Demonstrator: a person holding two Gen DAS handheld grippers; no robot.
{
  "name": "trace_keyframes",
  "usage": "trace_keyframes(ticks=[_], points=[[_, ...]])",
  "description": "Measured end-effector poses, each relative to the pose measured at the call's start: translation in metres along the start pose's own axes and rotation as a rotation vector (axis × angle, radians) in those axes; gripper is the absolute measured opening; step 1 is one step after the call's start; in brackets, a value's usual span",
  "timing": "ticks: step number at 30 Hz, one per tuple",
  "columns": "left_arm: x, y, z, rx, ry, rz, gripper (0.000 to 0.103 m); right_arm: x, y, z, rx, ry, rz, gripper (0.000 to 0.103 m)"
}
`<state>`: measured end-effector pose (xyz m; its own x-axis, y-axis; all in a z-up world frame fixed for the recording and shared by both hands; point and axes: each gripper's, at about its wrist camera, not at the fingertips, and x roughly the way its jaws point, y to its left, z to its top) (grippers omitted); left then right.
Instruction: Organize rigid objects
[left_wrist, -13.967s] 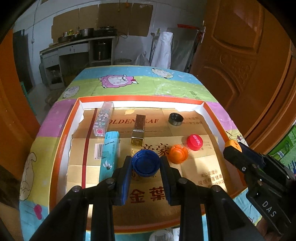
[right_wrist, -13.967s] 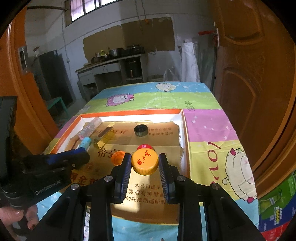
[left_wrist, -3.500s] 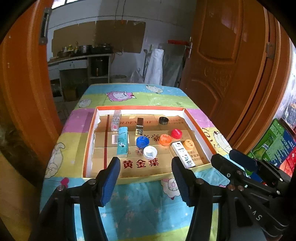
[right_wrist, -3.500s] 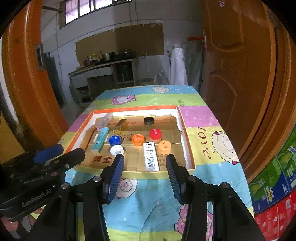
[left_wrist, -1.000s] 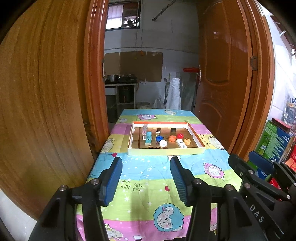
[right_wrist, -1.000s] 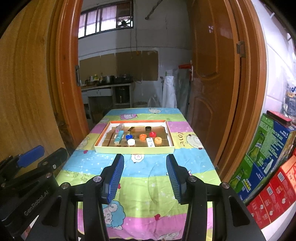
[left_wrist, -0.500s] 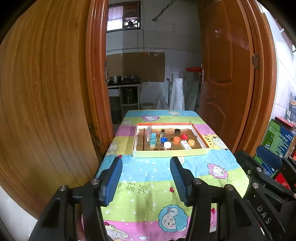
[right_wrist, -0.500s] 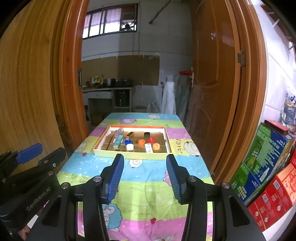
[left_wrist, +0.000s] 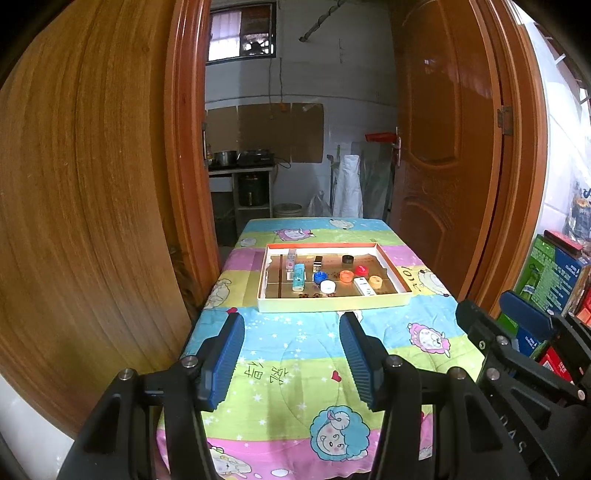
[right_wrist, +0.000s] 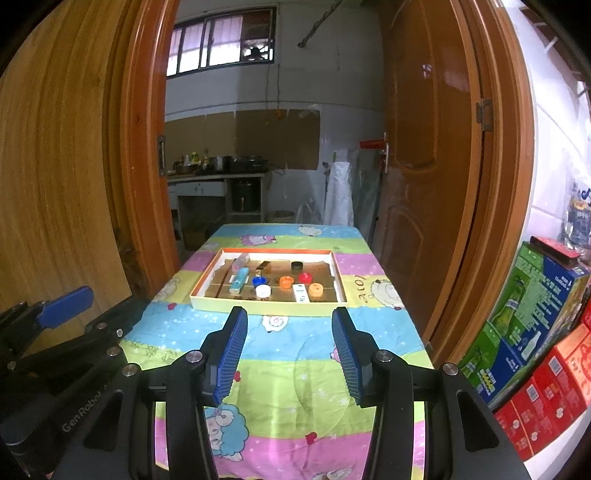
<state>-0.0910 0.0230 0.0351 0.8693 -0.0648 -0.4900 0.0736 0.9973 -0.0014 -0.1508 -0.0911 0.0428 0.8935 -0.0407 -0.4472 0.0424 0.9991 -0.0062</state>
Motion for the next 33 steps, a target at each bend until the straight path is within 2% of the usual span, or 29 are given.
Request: trace_keyframes(ticks=[33], points=[[0.0019,-0.0045,-0.0031,0.014,0.011,-0.011,0.054,0.0047,-0.0062,-0.0028,0.027,0.016,0.02,0.05]])
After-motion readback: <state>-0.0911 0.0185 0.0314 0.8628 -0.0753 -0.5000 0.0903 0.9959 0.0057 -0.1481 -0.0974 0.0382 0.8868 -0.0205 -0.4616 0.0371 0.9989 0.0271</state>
